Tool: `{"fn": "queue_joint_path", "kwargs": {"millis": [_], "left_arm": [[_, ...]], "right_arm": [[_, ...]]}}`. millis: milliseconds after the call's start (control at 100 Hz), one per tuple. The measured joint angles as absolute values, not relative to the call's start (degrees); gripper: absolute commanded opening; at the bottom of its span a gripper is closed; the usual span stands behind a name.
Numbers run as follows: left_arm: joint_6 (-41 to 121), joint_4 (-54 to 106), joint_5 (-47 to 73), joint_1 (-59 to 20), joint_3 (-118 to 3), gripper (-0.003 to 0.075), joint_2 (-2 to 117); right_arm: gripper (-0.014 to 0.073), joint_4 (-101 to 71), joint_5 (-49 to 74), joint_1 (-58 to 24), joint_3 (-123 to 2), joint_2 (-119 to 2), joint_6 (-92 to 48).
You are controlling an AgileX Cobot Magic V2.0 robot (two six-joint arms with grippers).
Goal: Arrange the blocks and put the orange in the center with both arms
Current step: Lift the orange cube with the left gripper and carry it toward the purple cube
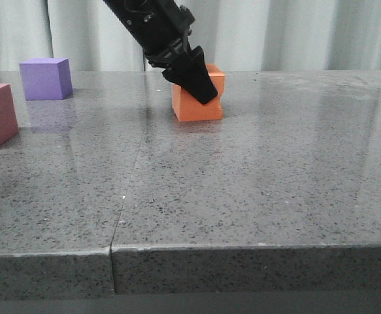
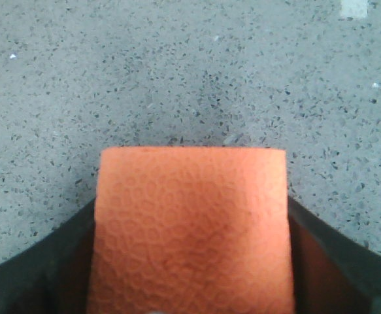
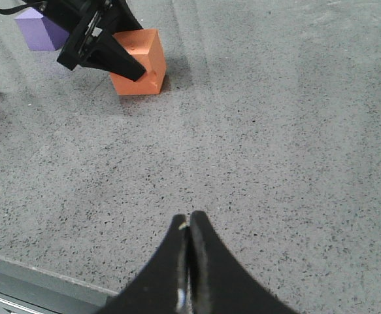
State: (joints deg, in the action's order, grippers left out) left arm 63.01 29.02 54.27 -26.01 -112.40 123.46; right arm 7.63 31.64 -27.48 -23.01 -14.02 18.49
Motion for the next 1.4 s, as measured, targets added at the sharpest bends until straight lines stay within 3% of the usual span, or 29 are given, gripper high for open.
{"fn": "queue_joint_path", "kwargs": {"millis": [230,600,930,1400], "left_arm": [[58.90,26.87,54.71,-26.11,-114.25,0.0337,123.46],[25.92,6.81,59.55,-26.11,-127.65,0.0336,123.46],[6.20,-9.11,65.11,-25.88,-128.87,0.0336,119.62],[-2.92,-9.04,69.97,-15.37,-128.87,0.0336,114.89]], "right_arm": [[-0.0069,7.63,31.64,-27.48,-23.01,-14.02,18.49],[-0.0069,7.63,31.64,-27.48,-23.01,-14.02,18.49],[-0.0069,7.63,31.64,-27.48,-23.01,-14.02,18.49],[-0.0069,7.63,31.64,-27.48,-23.01,-14.02,18.49]]}}
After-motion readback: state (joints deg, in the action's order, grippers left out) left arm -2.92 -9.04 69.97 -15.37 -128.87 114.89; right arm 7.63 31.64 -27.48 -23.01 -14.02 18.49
